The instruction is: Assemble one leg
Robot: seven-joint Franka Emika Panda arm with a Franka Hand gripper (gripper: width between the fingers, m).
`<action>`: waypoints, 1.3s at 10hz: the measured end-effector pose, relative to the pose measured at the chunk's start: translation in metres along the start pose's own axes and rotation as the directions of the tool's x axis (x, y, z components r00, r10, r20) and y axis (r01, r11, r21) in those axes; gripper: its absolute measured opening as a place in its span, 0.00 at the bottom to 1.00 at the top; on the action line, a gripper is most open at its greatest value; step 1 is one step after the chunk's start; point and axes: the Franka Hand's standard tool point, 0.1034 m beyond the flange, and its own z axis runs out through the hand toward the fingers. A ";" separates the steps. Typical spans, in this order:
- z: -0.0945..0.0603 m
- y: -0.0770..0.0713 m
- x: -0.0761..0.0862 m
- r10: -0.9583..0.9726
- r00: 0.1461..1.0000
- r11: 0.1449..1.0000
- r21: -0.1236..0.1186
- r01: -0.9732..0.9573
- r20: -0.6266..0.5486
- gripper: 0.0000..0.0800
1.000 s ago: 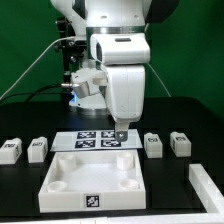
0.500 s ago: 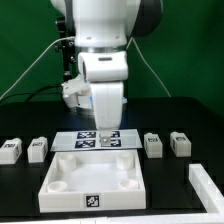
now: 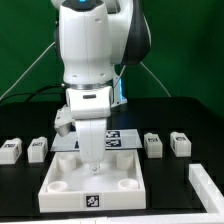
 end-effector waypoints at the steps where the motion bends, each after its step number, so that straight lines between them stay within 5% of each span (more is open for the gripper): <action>1: 0.000 0.000 0.000 0.000 1.000 1.000 0.001 0.000 0.000 0.70; 2: 0.001 0.000 0.000 0.001 1.000 1.000 0.001 -0.001 0.000 0.47; 3: 0.001 0.000 0.000 0.001 1.000 1.000 0.001 -0.001 0.000 0.47; 4: 0.001 -0.001 0.000 0.001 1.000 1.000 0.002 -0.001 0.000 0.30; 5: 0.001 -0.001 0.000 0.001 1.000 1.000 0.002 -0.001 0.000 0.30; 6: 0.000 0.001 0.000 0.002 1.000 1.000 -0.005 -0.002 0.000 0.08; 13: 0.000 0.002 -0.001 0.003 1.000 1.000 -0.007 -0.003 0.000 0.08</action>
Offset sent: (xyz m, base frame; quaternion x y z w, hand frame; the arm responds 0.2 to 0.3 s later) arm 0.0000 0.0000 0.0000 0.0000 0.0000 0.0000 1.0000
